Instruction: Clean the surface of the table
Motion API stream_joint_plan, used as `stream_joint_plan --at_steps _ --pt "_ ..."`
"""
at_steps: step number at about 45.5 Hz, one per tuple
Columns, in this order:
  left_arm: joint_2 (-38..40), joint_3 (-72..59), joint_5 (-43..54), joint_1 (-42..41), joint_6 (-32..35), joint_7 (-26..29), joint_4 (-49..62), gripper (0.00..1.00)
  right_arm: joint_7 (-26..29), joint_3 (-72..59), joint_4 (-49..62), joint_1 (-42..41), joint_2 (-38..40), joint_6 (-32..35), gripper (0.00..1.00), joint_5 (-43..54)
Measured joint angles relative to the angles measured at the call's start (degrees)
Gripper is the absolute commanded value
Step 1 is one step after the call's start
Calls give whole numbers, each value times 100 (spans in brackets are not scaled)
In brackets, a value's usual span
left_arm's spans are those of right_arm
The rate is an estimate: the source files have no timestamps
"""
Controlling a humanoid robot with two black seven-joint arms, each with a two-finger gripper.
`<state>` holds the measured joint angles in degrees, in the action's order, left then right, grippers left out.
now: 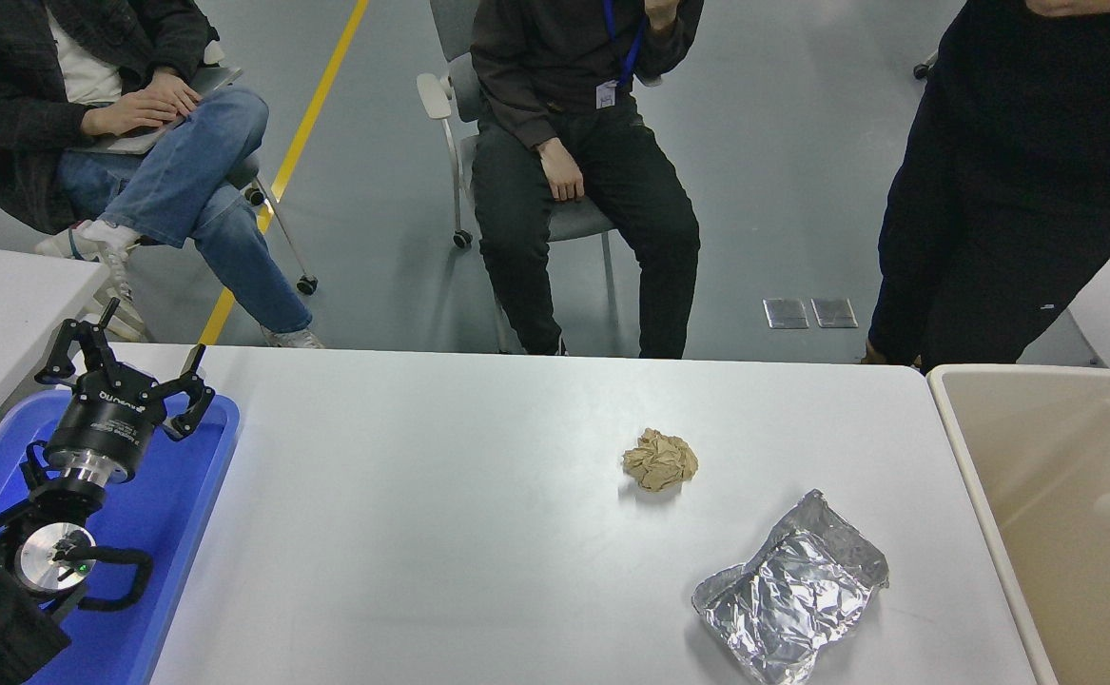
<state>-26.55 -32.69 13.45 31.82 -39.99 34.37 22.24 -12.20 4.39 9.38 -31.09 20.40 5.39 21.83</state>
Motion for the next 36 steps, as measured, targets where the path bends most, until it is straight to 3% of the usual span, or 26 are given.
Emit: stream_joint_plan --at_steps 18,20,24,25,36 --pt "0 1 0 0 0 0 0 100 -1 17 9 68 -115 -17 1 -18" --pt "0 1 0 0 0 0 0 100 -1 17 10 69 -121 -20 17 -18" --pt "0 1 0 0 0 0 0 100 -2 21 13 69 -127 -28 87 -27" --pt "0 1 0 0 0 0 0 100 -2 23 15 68 -127 -34 100 -43" --pt "0 1 0 0 0 0 0 100 -2 25 18 38 -99 -116 99 -384"
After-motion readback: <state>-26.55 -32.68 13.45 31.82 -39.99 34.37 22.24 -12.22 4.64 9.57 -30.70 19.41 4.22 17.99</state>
